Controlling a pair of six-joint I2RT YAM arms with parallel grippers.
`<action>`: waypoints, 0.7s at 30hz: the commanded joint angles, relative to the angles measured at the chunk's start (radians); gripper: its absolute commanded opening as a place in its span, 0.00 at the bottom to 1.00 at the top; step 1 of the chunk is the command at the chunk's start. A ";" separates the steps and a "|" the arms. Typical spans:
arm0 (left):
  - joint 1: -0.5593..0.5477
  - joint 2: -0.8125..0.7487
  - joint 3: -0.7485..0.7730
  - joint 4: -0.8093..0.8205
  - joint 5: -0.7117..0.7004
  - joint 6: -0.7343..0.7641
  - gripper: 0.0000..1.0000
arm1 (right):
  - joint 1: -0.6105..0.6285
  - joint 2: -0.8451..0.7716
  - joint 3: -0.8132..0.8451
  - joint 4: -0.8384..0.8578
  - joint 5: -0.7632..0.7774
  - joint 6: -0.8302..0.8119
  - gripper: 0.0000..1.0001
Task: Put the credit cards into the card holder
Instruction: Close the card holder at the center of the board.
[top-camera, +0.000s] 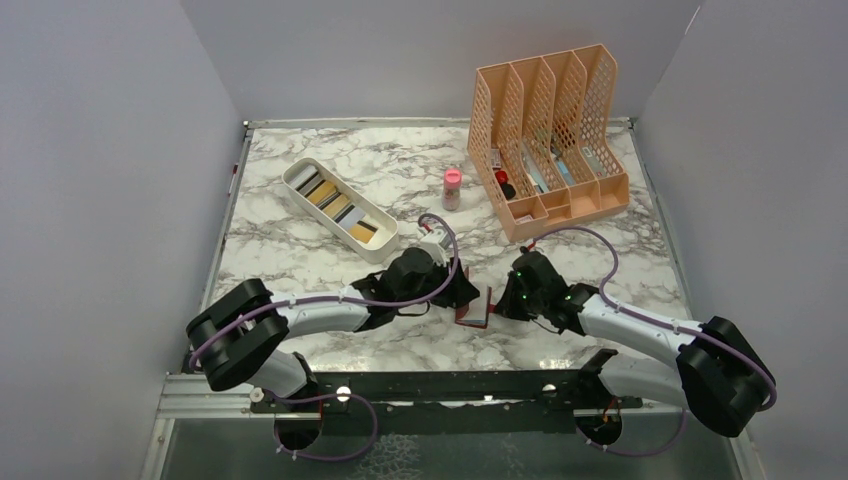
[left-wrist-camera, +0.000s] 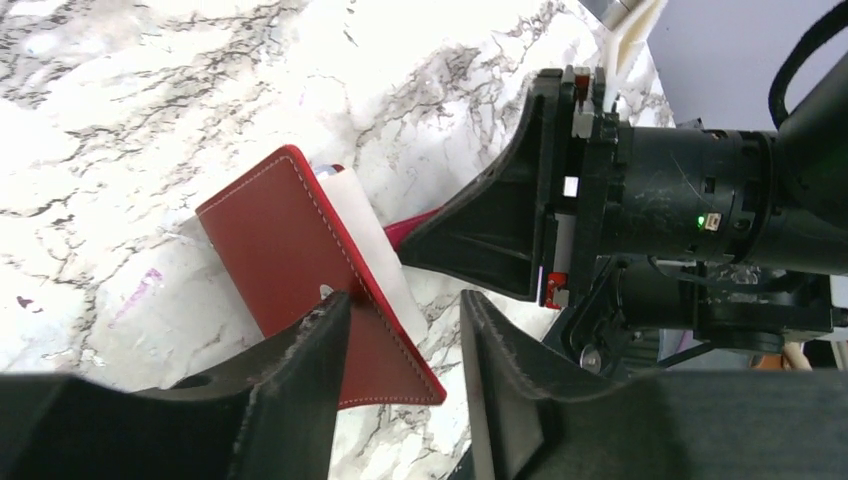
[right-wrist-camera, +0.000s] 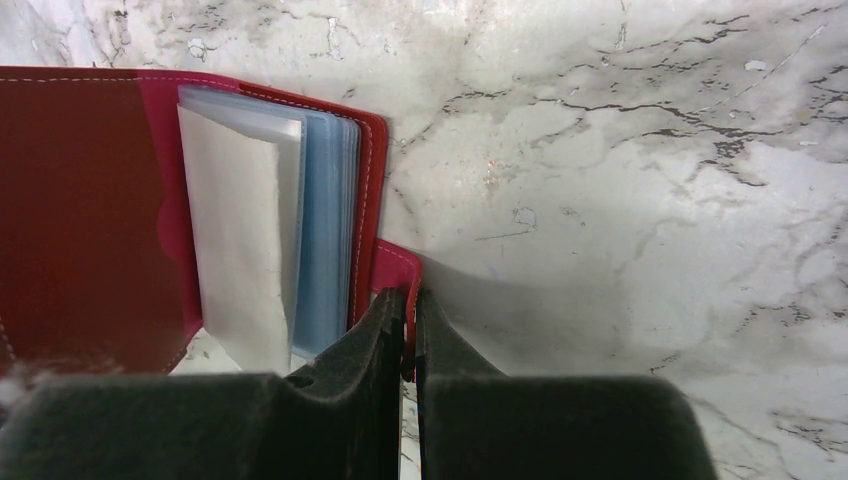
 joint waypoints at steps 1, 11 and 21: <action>0.031 0.004 0.016 0.005 0.036 0.035 0.49 | 0.003 -0.011 0.026 -0.020 0.016 -0.019 0.08; 0.072 0.090 0.072 0.015 0.142 0.029 0.43 | 0.003 -0.017 0.032 -0.033 0.021 -0.038 0.08; 0.089 0.123 0.110 0.070 0.300 0.019 0.46 | 0.003 0.001 0.070 -0.041 0.051 -0.066 0.09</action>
